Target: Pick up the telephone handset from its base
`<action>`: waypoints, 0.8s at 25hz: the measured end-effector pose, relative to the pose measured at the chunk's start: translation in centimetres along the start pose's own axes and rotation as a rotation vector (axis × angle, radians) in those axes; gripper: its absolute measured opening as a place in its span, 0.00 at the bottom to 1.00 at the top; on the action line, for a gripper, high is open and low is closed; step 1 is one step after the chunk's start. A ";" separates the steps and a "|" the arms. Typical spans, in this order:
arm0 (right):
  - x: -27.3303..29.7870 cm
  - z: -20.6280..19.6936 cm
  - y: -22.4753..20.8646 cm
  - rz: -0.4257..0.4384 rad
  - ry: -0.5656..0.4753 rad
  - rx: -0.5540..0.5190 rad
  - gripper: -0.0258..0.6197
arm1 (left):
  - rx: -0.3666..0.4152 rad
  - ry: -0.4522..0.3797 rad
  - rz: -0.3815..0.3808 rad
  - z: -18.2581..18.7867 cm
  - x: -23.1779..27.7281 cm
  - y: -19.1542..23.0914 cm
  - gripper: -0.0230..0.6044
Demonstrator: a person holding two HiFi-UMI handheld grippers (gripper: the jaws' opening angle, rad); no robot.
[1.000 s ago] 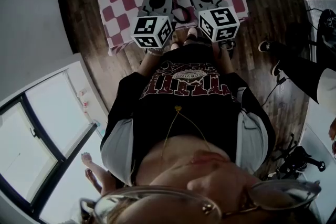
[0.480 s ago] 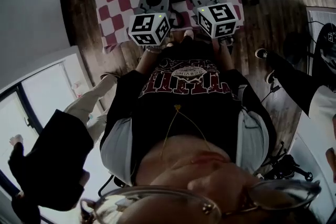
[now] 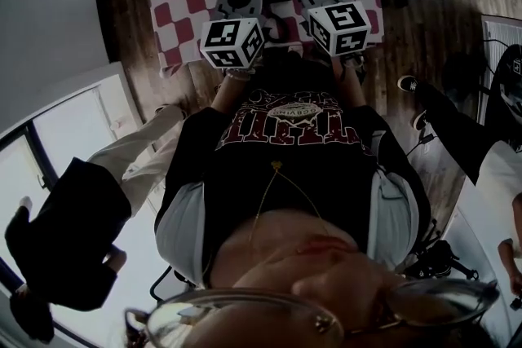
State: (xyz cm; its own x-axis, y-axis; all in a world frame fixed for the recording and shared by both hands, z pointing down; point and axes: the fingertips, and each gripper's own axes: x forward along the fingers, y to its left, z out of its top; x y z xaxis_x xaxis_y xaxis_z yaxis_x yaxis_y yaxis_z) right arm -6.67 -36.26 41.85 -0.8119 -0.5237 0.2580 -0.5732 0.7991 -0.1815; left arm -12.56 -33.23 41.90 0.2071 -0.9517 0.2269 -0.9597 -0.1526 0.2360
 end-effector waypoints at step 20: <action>4.0 -2.2 -0.9 -0.051 0.069 0.064 0.07 | -0.034 0.088 -0.038 -1.8 2.6 3.5 0.05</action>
State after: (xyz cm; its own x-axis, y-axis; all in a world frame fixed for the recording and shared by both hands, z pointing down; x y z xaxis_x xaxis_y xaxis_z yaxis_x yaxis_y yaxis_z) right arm -9.14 -38.44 45.14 -0.7730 -0.5400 0.3329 -0.6214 0.7500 -0.2264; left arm -15.00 -35.77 45.06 0.2610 -0.9179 0.2990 -0.9439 -0.1778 0.2782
